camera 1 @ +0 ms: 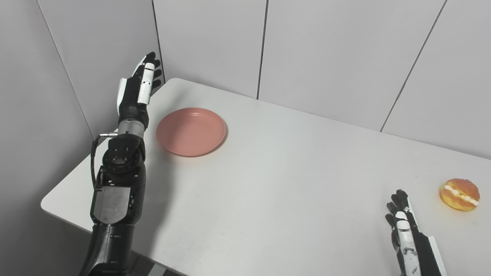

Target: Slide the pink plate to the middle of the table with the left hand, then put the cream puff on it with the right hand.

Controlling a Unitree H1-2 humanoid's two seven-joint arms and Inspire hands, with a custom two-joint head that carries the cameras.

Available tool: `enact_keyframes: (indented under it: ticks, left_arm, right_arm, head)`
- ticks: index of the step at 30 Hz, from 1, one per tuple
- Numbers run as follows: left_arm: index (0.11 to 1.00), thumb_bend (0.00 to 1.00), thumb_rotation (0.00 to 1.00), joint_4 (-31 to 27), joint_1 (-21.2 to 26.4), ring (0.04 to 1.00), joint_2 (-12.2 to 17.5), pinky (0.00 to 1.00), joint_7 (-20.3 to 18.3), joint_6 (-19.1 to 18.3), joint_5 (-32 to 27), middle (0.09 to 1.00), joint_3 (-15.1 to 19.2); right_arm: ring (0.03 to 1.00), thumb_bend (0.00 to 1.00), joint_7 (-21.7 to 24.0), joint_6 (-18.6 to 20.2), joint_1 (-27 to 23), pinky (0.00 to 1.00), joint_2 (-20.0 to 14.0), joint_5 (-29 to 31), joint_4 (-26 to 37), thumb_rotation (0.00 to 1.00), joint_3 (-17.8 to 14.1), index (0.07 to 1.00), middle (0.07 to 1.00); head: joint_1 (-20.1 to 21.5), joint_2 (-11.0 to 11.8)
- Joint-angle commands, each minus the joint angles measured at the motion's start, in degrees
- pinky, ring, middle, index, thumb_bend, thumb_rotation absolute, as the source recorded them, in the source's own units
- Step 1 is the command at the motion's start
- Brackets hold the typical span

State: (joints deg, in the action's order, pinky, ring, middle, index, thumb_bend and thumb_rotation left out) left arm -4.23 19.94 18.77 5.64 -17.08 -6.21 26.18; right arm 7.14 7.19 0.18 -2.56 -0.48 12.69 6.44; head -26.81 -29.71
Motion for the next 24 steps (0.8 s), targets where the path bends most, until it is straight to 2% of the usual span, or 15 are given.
enact_keyframes:
  ticks: [1,4,14,24]
  left_arm:
    - [0.897,0.39,0.98,-0.3,2.33,0.91,2.02,0.9,-0.27,2.88,-1.63,0.916,0.64]
    - [0.906,0.39,0.95,0.51,2.24,0.912,2.36,0.91,-0.38,3.34,-3.45,0.92,1.52]
    - [0.899,0.38,0.94,6.09,1.99,0.92,4.08,0.92,-0.55,5.47,-6.77,0.923,3.0]
    - [0.919,0.35,0.99,9.97,1.39,0.939,4.71,0.92,-1.96,6.63,-9.07,0.941,2.91]
  right_arm:
    - [1.0,0.03,0.17,-0.69,-1.07,1.0,-0.02,0.76,1.44,1.0,-0.34,1.0,1.0]
    - [1.0,0.02,0.0,-0.51,-1.04,1.0,0.17,0.82,1.5,1.0,-0.44,1.0,1.0]
    - [1.0,0.03,0.19,-0.66,-1.14,1.0,-0.32,0.41,1.19,1.0,-0.37,1.0,1.0]
    - [1.0,0.03,0.19,-0.38,-1.0,1.0,-0.26,0.79,1.44,1.0,-0.39,1.0,1.0]
  head:
    - [0.09,-0.01]
    - [0.09,-0.01]
    - [0.05,-0.13]
    - [-0.04,-0.3]
